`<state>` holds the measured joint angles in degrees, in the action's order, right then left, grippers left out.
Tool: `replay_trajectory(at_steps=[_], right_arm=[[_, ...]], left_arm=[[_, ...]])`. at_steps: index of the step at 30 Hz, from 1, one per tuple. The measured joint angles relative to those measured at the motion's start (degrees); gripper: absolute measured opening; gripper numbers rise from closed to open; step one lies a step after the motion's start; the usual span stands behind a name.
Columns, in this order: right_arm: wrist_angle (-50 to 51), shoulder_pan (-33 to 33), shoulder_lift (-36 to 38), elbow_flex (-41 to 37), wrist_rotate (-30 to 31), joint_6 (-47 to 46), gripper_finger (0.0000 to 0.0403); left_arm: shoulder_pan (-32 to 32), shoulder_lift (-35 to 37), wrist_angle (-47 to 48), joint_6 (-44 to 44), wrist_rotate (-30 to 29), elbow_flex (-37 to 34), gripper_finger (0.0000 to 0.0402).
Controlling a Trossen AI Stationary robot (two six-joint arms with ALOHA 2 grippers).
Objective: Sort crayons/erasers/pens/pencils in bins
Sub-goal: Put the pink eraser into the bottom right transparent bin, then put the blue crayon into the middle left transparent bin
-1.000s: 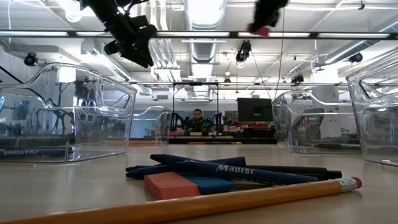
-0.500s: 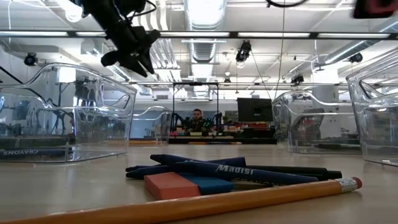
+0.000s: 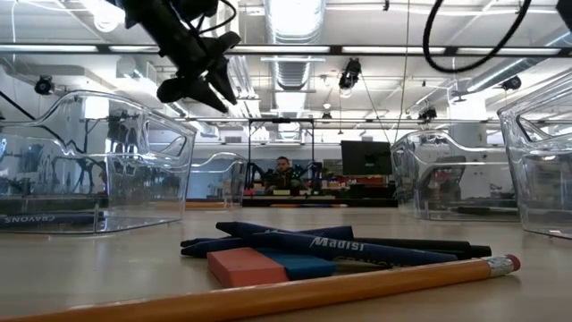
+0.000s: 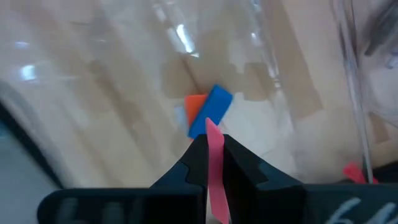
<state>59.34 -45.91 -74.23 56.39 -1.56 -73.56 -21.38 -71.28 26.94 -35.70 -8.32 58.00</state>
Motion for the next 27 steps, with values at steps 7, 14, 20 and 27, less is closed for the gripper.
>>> replay_trajectory(at_steps=[7, 14, 20, 27], right_arm=[[-5.1, 0.0, -4.0, -2.6, -0.4, 1.1, 0.0023], [-10.4, 0.0, -7.7, -3.2, -0.1, 1.3, 0.0024], [-10.4, 0.1, -8.8, -3.2, -0.1, -0.5, 0.0045], [-10.4, 0.1, -8.8, -3.2, -0.2, -1.5, 0.0103]], left_arm=[[2.7, 0.2, -0.1, 0.0, 0.1, 0.4, 0.0112], [4.2, 0.2, -0.1, 0.0, 0.2, 0.4, 0.0112], [4.4, 0.2, -0.1, 0.0, 0.2, 0.4, 0.0112], [4.5, 0.2, -0.1, 0.0, 0.2, 0.3, 0.0112]])
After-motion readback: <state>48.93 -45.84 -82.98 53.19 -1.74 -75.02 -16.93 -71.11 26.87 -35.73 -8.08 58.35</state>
